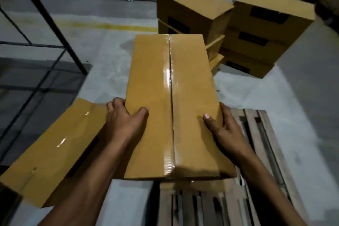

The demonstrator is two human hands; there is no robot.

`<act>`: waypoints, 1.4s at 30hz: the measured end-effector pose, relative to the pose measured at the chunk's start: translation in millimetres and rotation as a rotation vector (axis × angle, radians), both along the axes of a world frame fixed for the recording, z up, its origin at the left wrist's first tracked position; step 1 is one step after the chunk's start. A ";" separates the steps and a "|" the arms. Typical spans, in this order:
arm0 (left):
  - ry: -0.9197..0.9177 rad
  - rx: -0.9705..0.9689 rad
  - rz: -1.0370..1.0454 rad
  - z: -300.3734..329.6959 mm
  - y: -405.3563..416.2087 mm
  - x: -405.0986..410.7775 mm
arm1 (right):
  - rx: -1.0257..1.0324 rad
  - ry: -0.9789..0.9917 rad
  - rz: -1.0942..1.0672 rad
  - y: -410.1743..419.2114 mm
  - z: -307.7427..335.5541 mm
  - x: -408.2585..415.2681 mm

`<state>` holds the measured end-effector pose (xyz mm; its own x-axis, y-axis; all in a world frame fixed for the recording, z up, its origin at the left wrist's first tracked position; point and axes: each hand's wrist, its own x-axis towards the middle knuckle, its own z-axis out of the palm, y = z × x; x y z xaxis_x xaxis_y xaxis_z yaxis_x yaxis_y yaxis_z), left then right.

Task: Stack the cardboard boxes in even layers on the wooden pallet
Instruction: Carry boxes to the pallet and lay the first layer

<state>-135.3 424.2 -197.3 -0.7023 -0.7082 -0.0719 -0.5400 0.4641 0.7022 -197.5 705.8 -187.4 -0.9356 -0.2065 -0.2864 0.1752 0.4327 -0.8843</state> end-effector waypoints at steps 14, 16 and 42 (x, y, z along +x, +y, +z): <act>0.009 0.131 -0.193 -33.5 357.0 -87.3 | 0.132 -0.068 -0.142 353.9 4.0 -77.1; 0.005 0.135 -0.203 -49.5 381.4 -95.8 | 0.118 -0.078 -0.148 380.7 -14.4 -86.1; -0.305 -0.093 -0.184 -244.5 397.3 -113.9 | 0.006 -0.131 -0.054 403.8 -277.8 -108.6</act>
<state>-249.1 821.5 -441.8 -0.7746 -0.5858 -0.2384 -0.6195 0.6271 0.4721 -306.2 1109.6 -465.2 -0.8999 -0.1552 -0.4075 0.3116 0.4250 -0.8499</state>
